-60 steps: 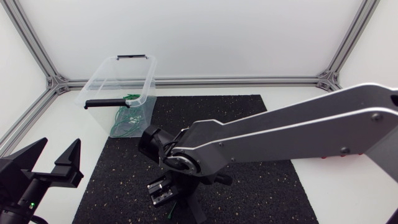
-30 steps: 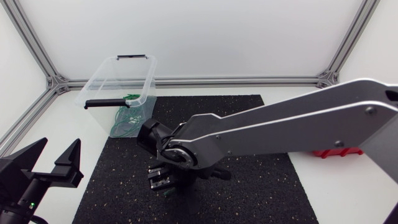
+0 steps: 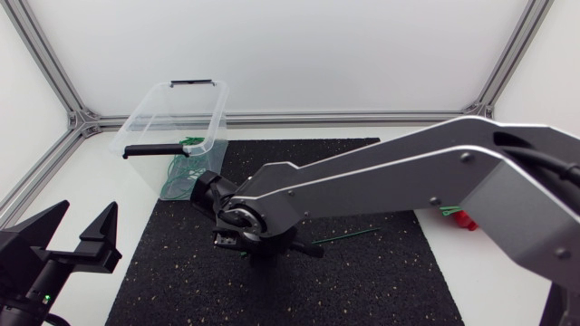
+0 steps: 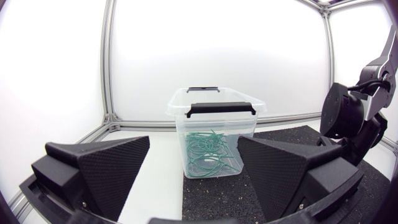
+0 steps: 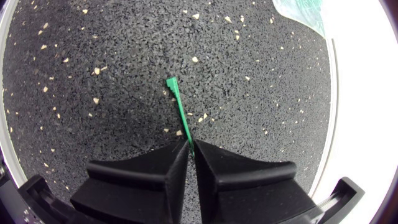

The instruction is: Take a green cable tie from the red box, thread the tail through the head to close it, then place it in the transparent bin on the left.

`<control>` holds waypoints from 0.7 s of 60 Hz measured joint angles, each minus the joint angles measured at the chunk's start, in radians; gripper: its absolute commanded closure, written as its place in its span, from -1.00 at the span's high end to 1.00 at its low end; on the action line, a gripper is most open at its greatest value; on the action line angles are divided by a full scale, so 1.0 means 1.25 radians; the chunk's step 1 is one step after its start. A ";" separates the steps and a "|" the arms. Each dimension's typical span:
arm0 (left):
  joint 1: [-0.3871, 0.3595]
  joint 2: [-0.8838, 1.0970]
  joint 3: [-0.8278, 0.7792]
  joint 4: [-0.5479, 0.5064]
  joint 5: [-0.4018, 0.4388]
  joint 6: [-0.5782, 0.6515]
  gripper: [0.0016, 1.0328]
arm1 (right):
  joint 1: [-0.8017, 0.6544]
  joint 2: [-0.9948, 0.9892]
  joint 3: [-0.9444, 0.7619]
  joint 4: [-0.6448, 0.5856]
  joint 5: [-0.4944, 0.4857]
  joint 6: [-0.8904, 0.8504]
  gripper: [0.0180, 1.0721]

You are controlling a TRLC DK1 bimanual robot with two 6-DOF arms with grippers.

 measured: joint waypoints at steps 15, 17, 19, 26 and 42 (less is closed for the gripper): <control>0.000 0.000 0.000 0.000 0.000 0.000 0.92 | 0.049 -0.053 -0.034 -0.027 -0.044 0.022 0.17; 0.000 0.000 0.000 0.000 0.000 0.000 0.92 | 0.050 -0.065 -0.038 -0.028 -0.052 0.022 0.17; 0.000 0.000 0.000 0.000 0.000 0.000 0.92 | 0.050 -0.075 -0.039 -0.029 -0.060 0.021 0.17; 0.000 0.000 0.000 0.000 0.000 0.000 0.92 | 0.023 -0.118 -0.039 -0.018 -0.103 -0.008 0.17; 0.000 0.000 0.000 0.000 0.000 0.000 0.92 | -0.108 -0.138 -0.039 0.014 -0.295 -0.158 0.17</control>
